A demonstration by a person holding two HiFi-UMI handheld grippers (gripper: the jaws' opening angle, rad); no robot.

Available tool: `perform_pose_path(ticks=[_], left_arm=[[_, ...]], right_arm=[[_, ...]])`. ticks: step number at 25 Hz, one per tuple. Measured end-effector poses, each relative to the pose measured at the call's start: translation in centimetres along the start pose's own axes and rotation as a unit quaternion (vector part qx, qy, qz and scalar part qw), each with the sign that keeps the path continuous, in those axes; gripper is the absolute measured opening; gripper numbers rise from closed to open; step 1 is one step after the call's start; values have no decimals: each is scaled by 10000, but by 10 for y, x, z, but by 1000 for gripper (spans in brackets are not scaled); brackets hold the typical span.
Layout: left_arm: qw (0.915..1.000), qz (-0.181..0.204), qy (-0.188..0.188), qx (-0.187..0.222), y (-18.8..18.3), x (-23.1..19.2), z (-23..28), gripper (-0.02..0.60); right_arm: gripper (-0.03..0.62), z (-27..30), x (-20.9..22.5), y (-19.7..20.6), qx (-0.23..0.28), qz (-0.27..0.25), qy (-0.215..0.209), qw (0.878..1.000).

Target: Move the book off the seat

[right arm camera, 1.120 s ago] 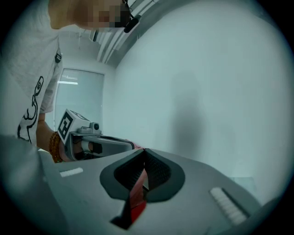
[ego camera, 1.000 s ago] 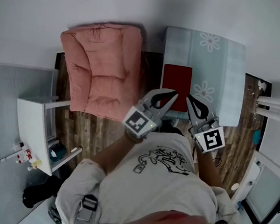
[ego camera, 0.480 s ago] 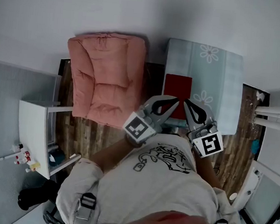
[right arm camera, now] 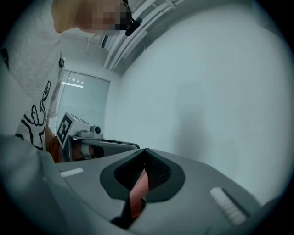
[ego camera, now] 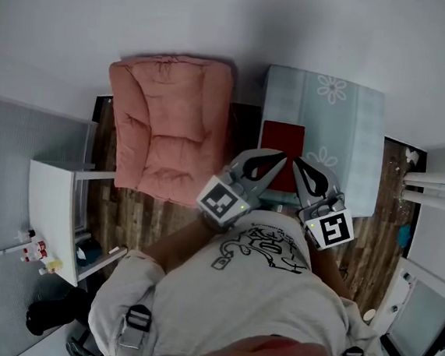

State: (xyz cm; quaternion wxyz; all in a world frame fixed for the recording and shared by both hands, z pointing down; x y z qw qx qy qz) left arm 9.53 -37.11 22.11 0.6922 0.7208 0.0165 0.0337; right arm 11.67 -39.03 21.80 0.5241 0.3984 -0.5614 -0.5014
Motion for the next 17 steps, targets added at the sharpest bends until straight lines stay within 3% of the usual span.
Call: perform_pose_path(ticks=[17], left_arm=[[9999,-77,-63,-69,7,-3,-4,2]], right_arm=[[8,-3,2,8,-165,-35,17,9999]])
Point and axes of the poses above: the fingertips, and each gripper's own axes: z forward along the fingers, x to its right, y out of its underside, the point moved 1 cm from there along -z, backward along the fingers, and after that the axes turned 10 degrees about z, right-handed, at the moved point
